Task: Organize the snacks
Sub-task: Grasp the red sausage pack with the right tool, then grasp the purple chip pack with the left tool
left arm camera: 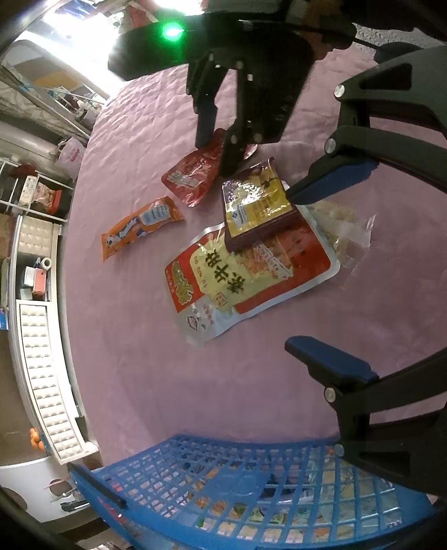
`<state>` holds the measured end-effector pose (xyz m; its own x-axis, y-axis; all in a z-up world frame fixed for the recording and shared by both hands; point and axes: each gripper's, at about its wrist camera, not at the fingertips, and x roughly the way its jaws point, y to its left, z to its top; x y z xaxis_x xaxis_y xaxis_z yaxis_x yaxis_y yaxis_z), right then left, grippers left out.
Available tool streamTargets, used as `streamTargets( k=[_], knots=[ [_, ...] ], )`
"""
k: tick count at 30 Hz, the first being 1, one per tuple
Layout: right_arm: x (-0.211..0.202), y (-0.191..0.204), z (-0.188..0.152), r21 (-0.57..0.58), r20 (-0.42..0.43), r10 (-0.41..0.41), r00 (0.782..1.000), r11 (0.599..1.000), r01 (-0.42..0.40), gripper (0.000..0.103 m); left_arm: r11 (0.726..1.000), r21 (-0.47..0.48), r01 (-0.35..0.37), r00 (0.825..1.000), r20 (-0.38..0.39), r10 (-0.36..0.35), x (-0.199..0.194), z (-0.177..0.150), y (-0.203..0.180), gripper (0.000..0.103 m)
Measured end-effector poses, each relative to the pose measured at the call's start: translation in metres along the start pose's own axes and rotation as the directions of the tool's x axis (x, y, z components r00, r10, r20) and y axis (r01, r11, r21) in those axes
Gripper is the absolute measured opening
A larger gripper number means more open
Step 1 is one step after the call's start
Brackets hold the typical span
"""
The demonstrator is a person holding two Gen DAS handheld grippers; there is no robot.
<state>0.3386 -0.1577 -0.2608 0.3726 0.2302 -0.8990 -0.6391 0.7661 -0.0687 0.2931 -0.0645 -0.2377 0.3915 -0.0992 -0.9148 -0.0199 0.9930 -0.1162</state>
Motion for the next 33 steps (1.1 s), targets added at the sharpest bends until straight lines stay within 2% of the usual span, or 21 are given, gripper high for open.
streamTargets(
  k=[3, 8, 10, 12, 17, 20, 24, 33],
  knots=[
    [-0.001, 0.003, 0.001, -0.01, 0.015, -0.006, 1.0, 1.0, 0.006, 0.024, 1.0, -0.005, 0.003, 1.0, 0.001, -0.003, -0.003, 0.0, -0.001, 0.077],
    [0.002, -0.026, -0.002, 0.117, 0.04, 0.138, 0.99, 0.983, -0.142, 0.023, 1.0, 0.016, -0.003, 1.0, 0.0, 0.003, -0.006, -0.001, -0.004, 0.077],
    [0.002, -0.03, -0.004, 0.128, 0.056, 0.168, 0.984, 0.976, -0.174, 0.018, 1.0, 0.017, -0.003, 1.0, 0.001, 0.003, -0.007, -0.001, -0.005, 0.077],
    [0.0, -0.033, -0.005, 0.152, 0.076, 0.175, 0.982, 0.971, -0.185, 0.002, 1.0, 0.018, 0.003, 1.0, 0.003, -0.003, -0.008, 0.0, -0.007, 0.077],
    [-0.004, -0.043, -0.017, 0.171, 0.109, 0.179, 0.978, 0.966, -0.196, 0.002, 1.0, 0.03, 0.004, 1.0, -0.002, -0.004, -0.004, 0.005, -0.014, 0.077],
    [-0.013, -0.045, -0.024, 0.205, 0.141, 0.206, 0.968, 0.951, -0.233, 0.002, 0.999, 0.04, 0.005, 1.0, -0.017, -0.004, 0.002, 0.007, -0.021, 0.077],
    [-0.025, -0.048, -0.029, 0.221, 0.174, 0.213, 0.961, 0.943, -0.249, 0.002, 0.996, 0.09, 0.002, 0.999, -0.047, 0.002, 0.012, 0.012, -0.039, 0.077],
    [-0.029, -0.06, -0.047, 0.249, 0.196, 0.214, 0.957, 0.933, -0.26, 0.002, 0.994, 0.11, -0.024, 0.995, -0.091, 0.034, 0.039, 0.029, -0.075, 0.077]
  ],
)
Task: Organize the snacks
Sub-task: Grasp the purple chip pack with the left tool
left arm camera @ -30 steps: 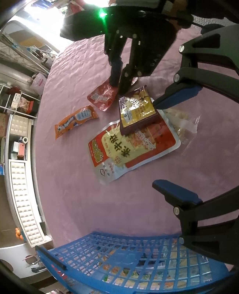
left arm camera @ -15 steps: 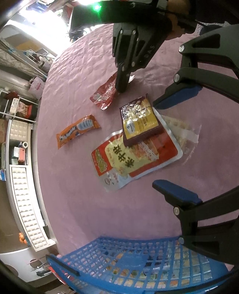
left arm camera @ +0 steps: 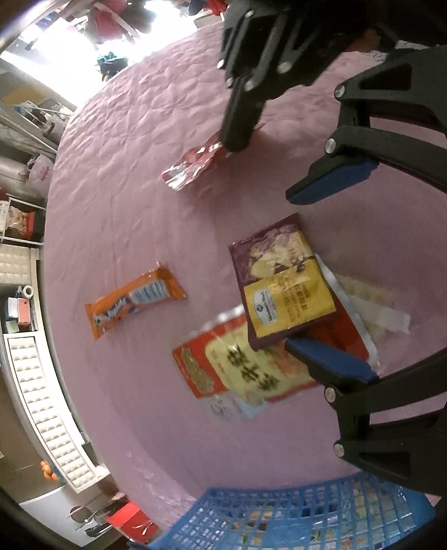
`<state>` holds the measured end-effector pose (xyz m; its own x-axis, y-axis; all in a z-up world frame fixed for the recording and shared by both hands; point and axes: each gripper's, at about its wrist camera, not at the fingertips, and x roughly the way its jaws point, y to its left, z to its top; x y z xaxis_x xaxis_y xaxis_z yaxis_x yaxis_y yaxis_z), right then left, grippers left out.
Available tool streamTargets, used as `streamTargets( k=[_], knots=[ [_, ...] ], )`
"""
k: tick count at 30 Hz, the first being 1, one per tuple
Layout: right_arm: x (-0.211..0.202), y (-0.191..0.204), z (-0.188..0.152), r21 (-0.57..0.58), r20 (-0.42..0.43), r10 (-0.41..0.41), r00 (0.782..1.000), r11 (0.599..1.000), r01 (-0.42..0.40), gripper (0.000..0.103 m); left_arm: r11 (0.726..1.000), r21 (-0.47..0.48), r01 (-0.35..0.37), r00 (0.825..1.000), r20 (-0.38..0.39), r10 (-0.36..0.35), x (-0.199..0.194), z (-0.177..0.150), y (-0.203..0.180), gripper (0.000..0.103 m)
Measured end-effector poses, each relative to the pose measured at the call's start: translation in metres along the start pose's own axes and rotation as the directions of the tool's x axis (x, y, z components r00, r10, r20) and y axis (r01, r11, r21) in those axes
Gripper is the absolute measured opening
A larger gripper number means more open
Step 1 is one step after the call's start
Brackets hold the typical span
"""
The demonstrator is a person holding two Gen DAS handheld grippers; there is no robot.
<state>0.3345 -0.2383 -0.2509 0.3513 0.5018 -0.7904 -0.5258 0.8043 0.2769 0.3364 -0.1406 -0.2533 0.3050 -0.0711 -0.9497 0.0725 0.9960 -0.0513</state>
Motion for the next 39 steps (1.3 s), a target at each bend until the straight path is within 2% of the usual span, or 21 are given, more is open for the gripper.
streamTargets(
  k=[4, 8, 13, 19, 22, 28, 33, 39],
  knots=[
    [-0.003, -0.008, -0.004, 0.032, 0.01, 0.022, 1.0, 0.999, -0.022, 0.002, 0.997, 0.021, -0.073, 0.997, 0.003, 0.073, 0.01, 0.013, -0.013, 0.077],
    [-0.004, -0.018, -0.005, 0.06, 0.015, 0.036, 0.999, 0.998, -0.037, 0.002, 0.994, 0.051, -0.101, 0.995, -0.007, 0.101, 0.019, 0.024, -0.025, 0.077],
    [-0.008, -0.022, -0.008, 0.064, 0.026, 0.039, 0.999, 0.997, -0.041, 0.002, 0.977, 0.116, -0.177, 0.984, -0.008, 0.179, 0.029, 0.026, -0.041, 0.077],
    [-0.016, -0.022, -0.012, 0.069, 0.035, 0.042, 0.998, 0.997, -0.044, 0.002, 0.971, 0.134, -0.2, 0.98, 0.02, 0.199, 0.027, 0.024, -0.05, 0.061],
    [-0.024, -0.019, -0.012, 0.072, 0.044, 0.047, 0.998, 0.996, -0.05, 0.002, 0.976, 0.121, -0.181, 0.983, 0.036, 0.178, 0.017, 0.012, -0.047, 0.055],
    [-0.04, -0.004, -0.011, 0.076, 0.055, 0.051, 0.997, 0.996, -0.055, 0.002, 0.988, 0.098, -0.122, 0.99, 0.086, 0.114, -0.014, -0.003, -0.049, 0.054],
    [-0.061, 0.021, -0.006, 0.043, 0.08, 0.033, 0.996, 0.998, -0.037, 0.002, 0.991, 0.093, -0.099, 0.986, 0.145, 0.085, -0.051, -0.015, -0.05, 0.054],
    [-0.091, 0.065, 0.003, -0.013, 0.123, 0.025, 0.992, 1.0, -0.023, 0.002, 0.996, 0.052, -0.077, 0.973, 0.22, 0.064, -0.103, -0.032, -0.025, 0.054]
  ],
)
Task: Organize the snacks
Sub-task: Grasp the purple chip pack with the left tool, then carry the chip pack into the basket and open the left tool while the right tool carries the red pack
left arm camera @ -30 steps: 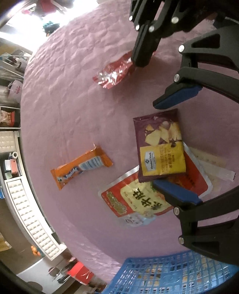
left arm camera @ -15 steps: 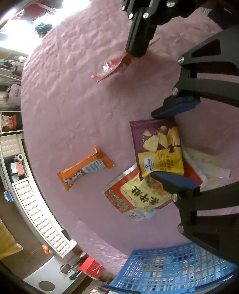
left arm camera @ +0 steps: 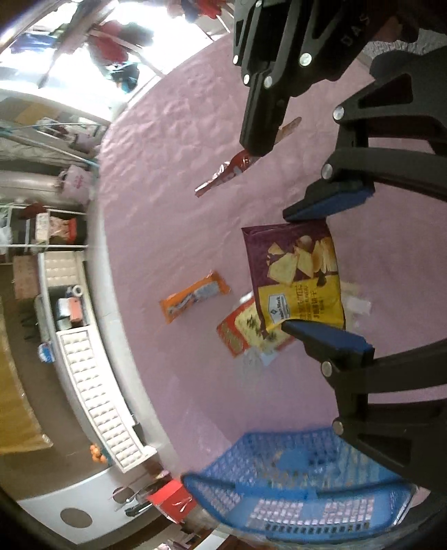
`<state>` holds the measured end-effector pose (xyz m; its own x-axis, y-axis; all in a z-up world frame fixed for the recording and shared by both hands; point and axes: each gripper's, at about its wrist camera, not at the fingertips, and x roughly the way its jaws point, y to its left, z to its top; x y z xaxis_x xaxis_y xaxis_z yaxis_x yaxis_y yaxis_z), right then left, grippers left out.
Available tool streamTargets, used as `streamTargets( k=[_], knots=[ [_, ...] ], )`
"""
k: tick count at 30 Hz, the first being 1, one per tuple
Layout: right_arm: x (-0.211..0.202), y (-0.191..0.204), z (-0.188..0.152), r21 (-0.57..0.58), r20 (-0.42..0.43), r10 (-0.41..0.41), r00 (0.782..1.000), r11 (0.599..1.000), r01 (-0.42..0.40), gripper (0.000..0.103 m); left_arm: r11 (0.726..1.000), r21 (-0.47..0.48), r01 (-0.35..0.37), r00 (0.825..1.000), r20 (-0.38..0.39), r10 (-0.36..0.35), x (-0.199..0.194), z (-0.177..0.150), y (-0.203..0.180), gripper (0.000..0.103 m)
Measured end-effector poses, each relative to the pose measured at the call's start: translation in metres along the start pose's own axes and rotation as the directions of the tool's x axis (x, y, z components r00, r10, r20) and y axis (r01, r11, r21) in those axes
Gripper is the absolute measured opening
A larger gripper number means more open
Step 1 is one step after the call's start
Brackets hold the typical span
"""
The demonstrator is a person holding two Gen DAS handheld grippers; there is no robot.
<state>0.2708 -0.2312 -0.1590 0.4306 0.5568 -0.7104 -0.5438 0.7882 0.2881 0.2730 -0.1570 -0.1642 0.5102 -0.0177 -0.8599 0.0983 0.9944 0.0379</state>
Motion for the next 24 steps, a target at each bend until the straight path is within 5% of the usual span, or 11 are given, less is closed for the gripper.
streamTargets(
  k=[12, 24],
  knots=[
    [-0.012, 0.104, 0.025, -0.129, 0.052, 0.053, 0.997, 0.991, -0.046, 0.002, 0.996, -0.085, -0.02, 0.989, 0.145, 0.033, -0.094, -0.03, 0.086, 0.054],
    [0.017, 0.173, 0.046, -0.177, 0.042, 0.118, 0.992, 0.978, -0.109, 0.002, 0.98, -0.189, -0.056, 0.981, 0.173, 0.09, -0.13, -0.065, 0.182, 0.054]
  ],
)
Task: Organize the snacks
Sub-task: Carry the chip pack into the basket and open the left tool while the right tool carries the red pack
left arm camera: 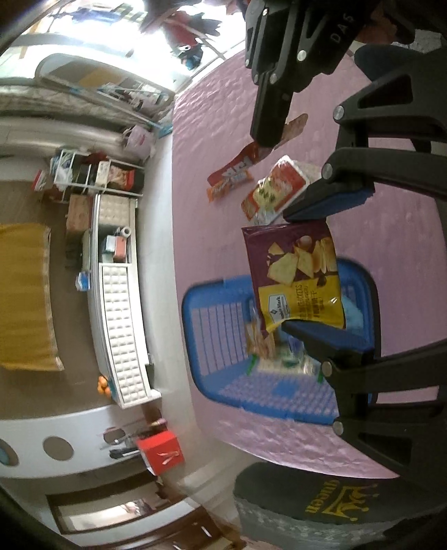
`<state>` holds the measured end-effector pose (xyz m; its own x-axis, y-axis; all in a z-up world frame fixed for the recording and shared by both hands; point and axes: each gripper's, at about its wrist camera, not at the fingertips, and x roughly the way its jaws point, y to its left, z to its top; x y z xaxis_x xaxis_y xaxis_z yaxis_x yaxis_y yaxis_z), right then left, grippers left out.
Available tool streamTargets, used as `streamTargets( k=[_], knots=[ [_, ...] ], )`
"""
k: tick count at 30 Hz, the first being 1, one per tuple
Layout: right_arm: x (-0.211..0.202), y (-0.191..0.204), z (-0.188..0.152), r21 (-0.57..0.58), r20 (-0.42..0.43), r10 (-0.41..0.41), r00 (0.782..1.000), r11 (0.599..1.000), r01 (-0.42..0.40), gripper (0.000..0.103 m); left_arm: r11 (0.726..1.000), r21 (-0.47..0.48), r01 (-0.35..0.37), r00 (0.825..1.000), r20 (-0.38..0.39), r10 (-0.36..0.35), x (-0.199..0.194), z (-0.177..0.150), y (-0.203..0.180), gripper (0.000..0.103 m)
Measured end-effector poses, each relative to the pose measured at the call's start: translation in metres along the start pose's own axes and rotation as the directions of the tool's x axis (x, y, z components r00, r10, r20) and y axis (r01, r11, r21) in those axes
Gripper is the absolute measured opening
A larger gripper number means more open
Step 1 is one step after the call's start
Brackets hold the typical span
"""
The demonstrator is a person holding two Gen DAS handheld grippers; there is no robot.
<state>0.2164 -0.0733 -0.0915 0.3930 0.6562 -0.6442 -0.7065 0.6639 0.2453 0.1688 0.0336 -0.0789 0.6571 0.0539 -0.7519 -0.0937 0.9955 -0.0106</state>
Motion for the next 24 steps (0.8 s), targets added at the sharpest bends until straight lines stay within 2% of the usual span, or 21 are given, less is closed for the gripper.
streamTargets(
  k=[8, 17, 24],
  knots=[
    [0.033, 0.034, 0.016, -0.044, -0.021, 0.031, 0.999, 0.999, -0.032, 0.002, 0.999, -0.045, 0.007, 1.0, -0.028, -0.009, 0.007, -0.004, 0.05, 0.054],
    [0.067, 0.028, 0.025, -0.028, -0.052, 0.04, 0.998, 0.999, -0.042, 0.002, 0.998, -0.062, 0.02, 0.997, -0.07, -0.024, 0.041, 0.003, 0.072, 0.054],
    [0.074, 0.01, 0.025, -0.001, -0.062, 0.04, 0.997, 0.999, -0.04, 0.002, 0.996, -0.075, 0.039, 0.992, -0.118, -0.048, 0.08, 0.007, 0.077, 0.055]
  ],
)
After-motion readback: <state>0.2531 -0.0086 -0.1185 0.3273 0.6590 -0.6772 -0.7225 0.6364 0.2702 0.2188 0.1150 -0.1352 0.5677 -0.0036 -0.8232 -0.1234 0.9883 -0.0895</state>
